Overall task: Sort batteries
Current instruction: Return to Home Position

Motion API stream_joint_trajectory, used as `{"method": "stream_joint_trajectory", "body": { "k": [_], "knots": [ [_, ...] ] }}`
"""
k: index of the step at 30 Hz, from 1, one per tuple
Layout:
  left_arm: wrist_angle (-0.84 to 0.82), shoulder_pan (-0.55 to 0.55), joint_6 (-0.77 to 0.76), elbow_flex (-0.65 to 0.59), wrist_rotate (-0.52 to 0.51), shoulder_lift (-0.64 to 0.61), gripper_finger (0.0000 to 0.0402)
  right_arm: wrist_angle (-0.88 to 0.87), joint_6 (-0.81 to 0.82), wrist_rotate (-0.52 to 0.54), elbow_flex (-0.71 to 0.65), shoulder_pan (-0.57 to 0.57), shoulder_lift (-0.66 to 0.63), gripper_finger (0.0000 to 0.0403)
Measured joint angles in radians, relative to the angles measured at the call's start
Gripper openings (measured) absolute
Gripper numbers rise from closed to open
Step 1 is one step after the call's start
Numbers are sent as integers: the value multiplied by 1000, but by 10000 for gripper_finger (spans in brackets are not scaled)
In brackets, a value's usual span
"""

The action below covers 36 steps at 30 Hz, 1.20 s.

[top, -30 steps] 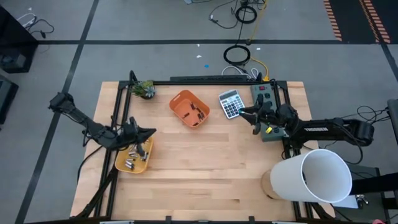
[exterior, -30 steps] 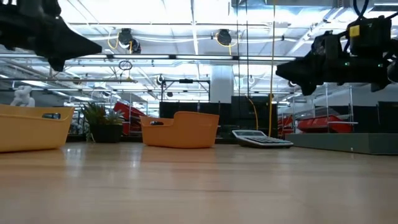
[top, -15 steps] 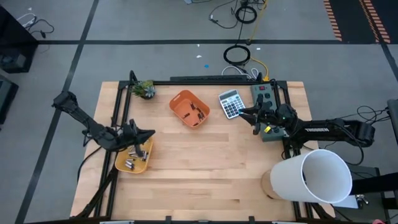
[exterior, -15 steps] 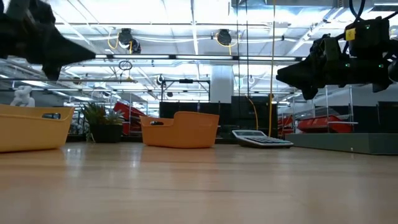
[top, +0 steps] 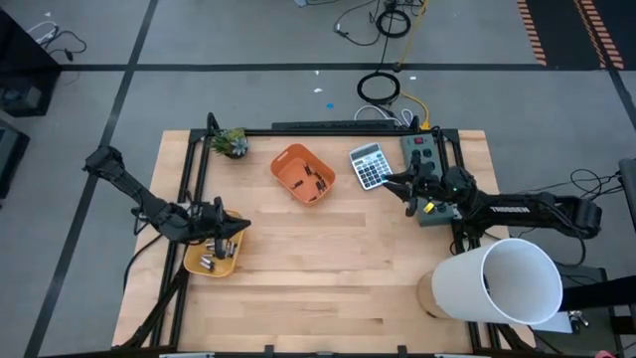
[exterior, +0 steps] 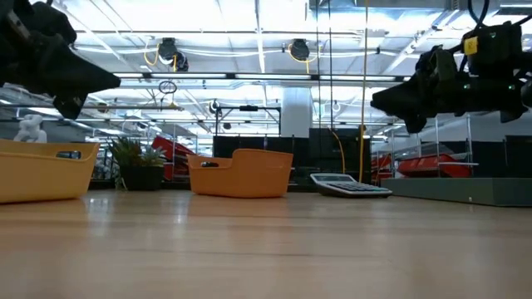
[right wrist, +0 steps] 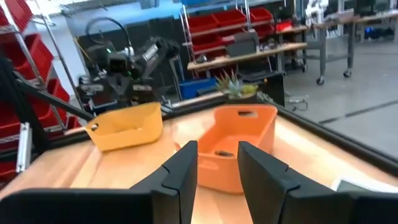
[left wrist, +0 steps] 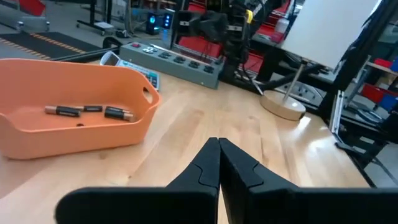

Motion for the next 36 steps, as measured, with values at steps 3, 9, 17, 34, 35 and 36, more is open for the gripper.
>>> {"method": "stream_joint_trajectory", "body": {
  "k": [3,9,17,34,35,36],
  "knots": [
    [13,1,-31,0,-16,0,7,-91,0,-1,2,0,-89,105],
    [19,5,-33,0,-30,0,7,-237,0,0,2,7,-267,105],
    [12,5,-26,0,-30,0,6,-346,0,-1,2,9,-528,106],
    [12,5,-27,1,-30,0,6,-601,-13,-60,2,8,-896,106],
    [12,5,-27,1,-30,0,6,-629,-24,-62,2,7,-896,106],
    [12,5,-27,2,-30,0,6,-665,-41,-65,2,3,-896,106]
  ]
}}
